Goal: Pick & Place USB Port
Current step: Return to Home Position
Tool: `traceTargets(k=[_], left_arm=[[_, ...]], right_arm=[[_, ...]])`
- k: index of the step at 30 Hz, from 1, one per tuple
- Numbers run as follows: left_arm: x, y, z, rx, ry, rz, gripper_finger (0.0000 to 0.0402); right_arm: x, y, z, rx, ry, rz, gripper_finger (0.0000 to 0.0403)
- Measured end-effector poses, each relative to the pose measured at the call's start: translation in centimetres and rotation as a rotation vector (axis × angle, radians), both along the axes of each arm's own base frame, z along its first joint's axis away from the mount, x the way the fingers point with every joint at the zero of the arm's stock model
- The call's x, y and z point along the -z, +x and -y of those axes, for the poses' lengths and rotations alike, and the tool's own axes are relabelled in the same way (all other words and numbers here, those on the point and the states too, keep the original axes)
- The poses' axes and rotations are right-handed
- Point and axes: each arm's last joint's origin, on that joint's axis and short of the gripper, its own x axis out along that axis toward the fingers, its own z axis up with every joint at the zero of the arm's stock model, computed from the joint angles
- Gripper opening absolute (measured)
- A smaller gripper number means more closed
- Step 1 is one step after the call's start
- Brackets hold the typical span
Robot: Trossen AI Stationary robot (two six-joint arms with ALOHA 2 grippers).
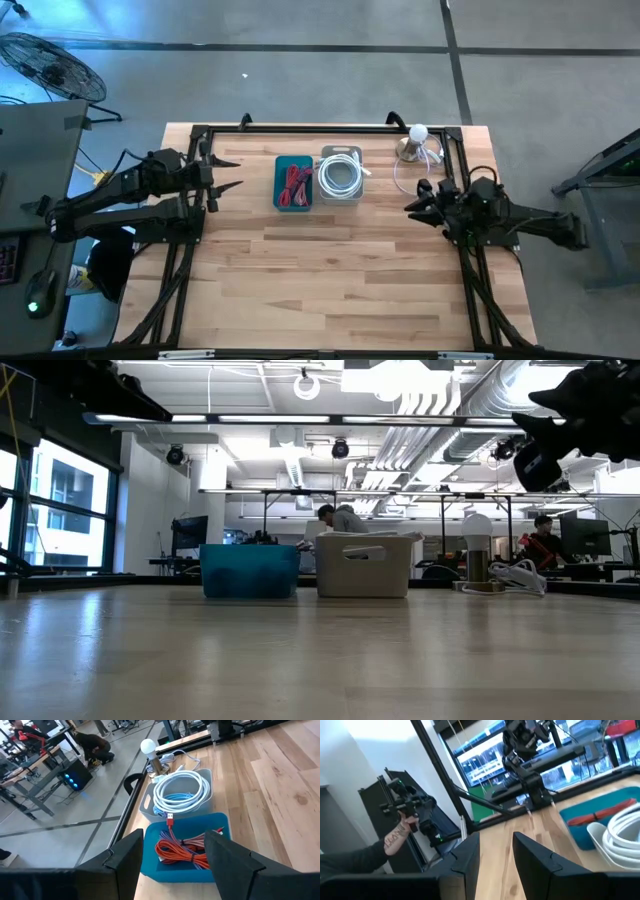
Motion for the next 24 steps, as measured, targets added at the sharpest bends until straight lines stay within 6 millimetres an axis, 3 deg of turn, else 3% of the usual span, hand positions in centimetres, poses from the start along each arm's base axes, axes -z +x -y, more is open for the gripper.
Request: traceTargets(k=[14,24], left_arm=[[0.6,-0.8,0.7,0.179,0.087,-0.077,0.0205],[-0.9,-1.8,1.3,0.259,0.062,0.127,0.0205]], right_arm=[[-0.1,-0.1,0.0,0.000,-0.004,0.018,0.0110],[-0.1,-0.1,0.0,0.000,-0.004,0.018,0.0110]])
